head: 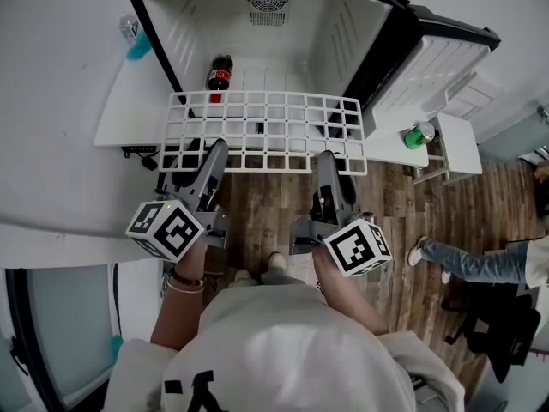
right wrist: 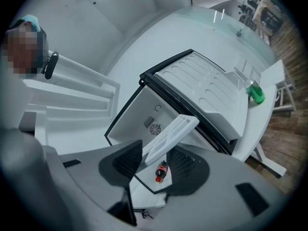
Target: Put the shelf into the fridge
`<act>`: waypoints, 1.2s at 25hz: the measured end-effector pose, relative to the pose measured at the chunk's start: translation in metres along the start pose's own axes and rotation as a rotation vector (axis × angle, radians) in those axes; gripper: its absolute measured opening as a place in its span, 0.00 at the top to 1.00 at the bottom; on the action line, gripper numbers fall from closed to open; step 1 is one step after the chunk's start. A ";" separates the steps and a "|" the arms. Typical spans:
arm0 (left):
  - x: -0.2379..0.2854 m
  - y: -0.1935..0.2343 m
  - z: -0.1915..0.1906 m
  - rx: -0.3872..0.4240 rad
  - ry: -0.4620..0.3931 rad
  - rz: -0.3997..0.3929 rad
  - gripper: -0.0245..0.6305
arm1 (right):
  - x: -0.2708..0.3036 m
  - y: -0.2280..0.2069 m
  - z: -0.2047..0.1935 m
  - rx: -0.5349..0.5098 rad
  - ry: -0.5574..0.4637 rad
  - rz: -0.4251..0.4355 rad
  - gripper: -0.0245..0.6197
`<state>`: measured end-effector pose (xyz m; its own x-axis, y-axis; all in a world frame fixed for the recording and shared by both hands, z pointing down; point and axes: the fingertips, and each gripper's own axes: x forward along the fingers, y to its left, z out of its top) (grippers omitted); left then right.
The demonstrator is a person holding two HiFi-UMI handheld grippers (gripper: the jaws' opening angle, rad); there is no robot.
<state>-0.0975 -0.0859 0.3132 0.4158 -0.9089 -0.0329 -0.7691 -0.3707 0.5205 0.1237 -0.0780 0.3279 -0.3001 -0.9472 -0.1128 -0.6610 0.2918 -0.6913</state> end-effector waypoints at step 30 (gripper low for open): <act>0.064 0.066 -0.011 -0.053 0.083 -0.008 0.63 | 0.064 -0.033 -0.033 0.017 0.046 -0.062 0.71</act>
<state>-0.1165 -0.1667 0.3548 0.4623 -0.8861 0.0327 -0.7401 -0.3652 0.5647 0.1032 -0.1439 0.3667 -0.2905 -0.9562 -0.0363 -0.6674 0.2297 -0.7084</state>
